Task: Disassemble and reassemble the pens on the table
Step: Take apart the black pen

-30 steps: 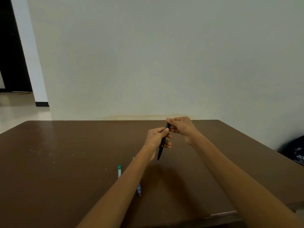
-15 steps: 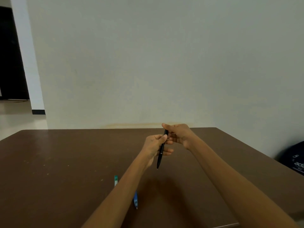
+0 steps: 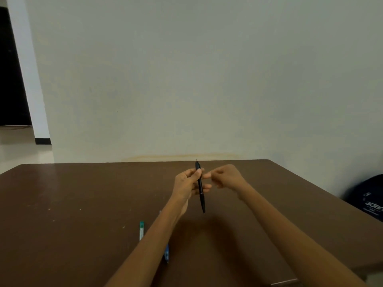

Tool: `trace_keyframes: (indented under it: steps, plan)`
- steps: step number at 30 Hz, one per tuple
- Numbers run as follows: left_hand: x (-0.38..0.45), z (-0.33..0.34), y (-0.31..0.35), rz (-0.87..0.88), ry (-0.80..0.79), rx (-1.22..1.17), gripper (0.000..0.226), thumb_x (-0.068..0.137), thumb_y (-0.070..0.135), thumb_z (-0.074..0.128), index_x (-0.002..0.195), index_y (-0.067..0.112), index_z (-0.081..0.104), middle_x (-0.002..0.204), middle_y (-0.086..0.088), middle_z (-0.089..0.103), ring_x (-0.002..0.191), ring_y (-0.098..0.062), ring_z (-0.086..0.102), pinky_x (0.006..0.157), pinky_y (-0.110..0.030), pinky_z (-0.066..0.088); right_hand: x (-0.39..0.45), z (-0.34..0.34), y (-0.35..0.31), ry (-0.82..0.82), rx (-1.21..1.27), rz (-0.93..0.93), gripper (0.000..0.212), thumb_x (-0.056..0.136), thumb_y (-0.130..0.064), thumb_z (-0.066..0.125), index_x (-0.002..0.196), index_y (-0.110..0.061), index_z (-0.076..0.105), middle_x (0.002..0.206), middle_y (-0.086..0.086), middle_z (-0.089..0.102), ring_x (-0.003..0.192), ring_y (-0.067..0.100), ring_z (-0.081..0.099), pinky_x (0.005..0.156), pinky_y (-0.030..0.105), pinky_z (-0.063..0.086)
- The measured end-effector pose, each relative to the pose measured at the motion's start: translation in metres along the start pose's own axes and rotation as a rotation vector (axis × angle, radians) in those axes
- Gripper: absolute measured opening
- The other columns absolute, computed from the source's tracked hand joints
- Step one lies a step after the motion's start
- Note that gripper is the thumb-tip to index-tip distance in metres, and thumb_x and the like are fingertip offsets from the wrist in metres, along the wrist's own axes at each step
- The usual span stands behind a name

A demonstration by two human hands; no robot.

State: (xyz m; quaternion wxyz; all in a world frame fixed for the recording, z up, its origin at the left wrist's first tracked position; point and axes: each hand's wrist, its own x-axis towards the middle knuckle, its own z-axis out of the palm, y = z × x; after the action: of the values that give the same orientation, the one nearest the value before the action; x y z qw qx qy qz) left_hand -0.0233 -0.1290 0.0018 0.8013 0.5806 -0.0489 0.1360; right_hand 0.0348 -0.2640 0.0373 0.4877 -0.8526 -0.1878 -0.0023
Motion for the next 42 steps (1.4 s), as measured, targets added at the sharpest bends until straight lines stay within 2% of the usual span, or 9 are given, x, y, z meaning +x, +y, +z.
trace_keyframes:
  steps: [3, 8, 14, 16, 18, 22, 32, 36, 42]
  plan:
    - [-0.001, -0.008, -0.004, 0.034, 0.072, 0.026, 0.017, 0.090, 0.020, 0.057, 0.102, 0.009, 0.062, 0.091, -0.005, 0.074, 0.062, -0.019, 0.068, 0.057, -0.028, 0.057, -0.006, 0.019, 0.022, -0.042, -0.389, -0.080, 0.011, 0.083, -0.026, 0.069, 0.072, -0.025, 0.065, 0.067, -0.012, 0.060, 0.061, -0.002, 0.055, 0.056, 0.012, 0.042]
    - [0.001, -0.019, -0.008, 0.034, 0.170, 0.014, 0.019, 0.090, 0.022, 0.058, 0.105, 0.011, 0.062, 0.090, -0.003, 0.075, 0.061, -0.017, 0.066, 0.055, -0.027, 0.056, -0.005, 0.037, 0.040, -0.083, -0.517, -0.064, 0.009, 0.081, -0.029, 0.070, 0.083, -0.020, 0.070, 0.088, -0.004, 0.071, 0.074, 0.003, 0.061, 0.081, 0.026, 0.053]
    - [0.000, -0.017, -0.002, 0.041, 0.144, 0.067, 0.019, 0.090, 0.023, 0.059, 0.105, 0.012, 0.063, 0.086, 0.000, 0.075, 0.057, -0.013, 0.065, 0.052, -0.025, 0.054, -0.006, 0.033, 0.029, -0.059, -0.557, -0.096, 0.024, 0.086, -0.033, 0.064, 0.083, -0.011, 0.072, 0.076, 0.003, 0.069, 0.065, 0.011, 0.061, 0.065, 0.023, 0.051]
    - [-0.001, -0.015, 0.001, 0.047, 0.135, 0.091, 0.019, 0.090, 0.023, 0.059, 0.105, 0.012, 0.064, 0.086, 0.000, 0.075, 0.058, -0.011, 0.065, 0.051, -0.024, 0.053, -0.003, 0.028, 0.017, 0.062, -0.456, -0.130, 0.031, 0.090, -0.032, 0.059, 0.083, -0.004, 0.070, 0.070, 0.008, 0.065, 0.059, 0.013, 0.055, 0.058, 0.021, 0.048]
    - [-0.001, -0.014, 0.003, 0.053, 0.148, 0.119, 0.019, 0.089, 0.024, 0.060, 0.104, 0.012, 0.065, 0.086, 0.003, 0.073, 0.059, -0.010, 0.064, 0.050, -0.023, 0.053, 0.001, 0.022, 0.001, 0.130, -0.216, -0.140, 0.031, 0.091, -0.030, 0.058, 0.087, -0.003, 0.070, 0.071, 0.006, 0.066, 0.064, 0.014, 0.059, 0.063, 0.023, 0.052]
    - [-0.001, -0.011, 0.007, 0.073, 0.192, 0.172, 0.019, 0.088, 0.023, 0.062, 0.100, 0.009, 0.067, 0.074, 0.002, 0.064, 0.064, -0.014, 0.060, 0.050, -0.023, 0.052, 0.003, 0.014, -0.034, 0.001, 0.131, -0.168, 0.028, 0.090, -0.034, 0.059, 0.087, -0.009, 0.070, 0.074, 0.000, 0.069, 0.066, 0.009, 0.064, 0.061, 0.016, 0.054]
    - [-0.001, -0.010, 0.012, 0.168, 0.185, 0.311, 0.005, 0.085, 0.025, 0.065, 0.087, 0.028, 0.068, 0.077, 0.009, 0.067, 0.074, -0.005, 0.063, 0.058, -0.021, 0.050, 0.009, 0.008, -0.053, -0.063, 0.166, -0.135, 0.025, 0.084, -0.028, 0.068, 0.092, -0.005, 0.072, 0.073, -0.002, 0.068, 0.064, 0.003, 0.063, 0.060, 0.014, 0.054]
    - [0.001, -0.012, 0.013, 0.106, 0.187, 0.301, 0.022, 0.086, 0.023, 0.064, 0.105, 0.012, 0.068, 0.078, 0.004, 0.066, 0.061, -0.004, 0.059, 0.046, -0.015, 0.046, 0.010, 0.010, -0.055, -0.066, 0.196, -0.050, 0.029, 0.082, -0.029, 0.071, 0.095, -0.003, 0.072, 0.074, -0.001, 0.068, 0.063, 0.005, 0.060, 0.059, 0.015, 0.054]
    - [-0.001, -0.012, 0.011, 0.082, 0.158, 0.242, 0.005, 0.086, 0.023, 0.064, 0.089, 0.021, 0.068, 0.075, 0.004, 0.067, 0.048, 0.001, 0.058, 0.046, -0.017, 0.049, 0.009, 0.015, -0.053, -0.063, 0.365, 0.091, 0.017, 0.076, -0.028, 0.077, 0.074, -0.013, 0.068, 0.070, -0.004, 0.066, 0.063, 0.006, 0.058, 0.057, 0.017, 0.054]
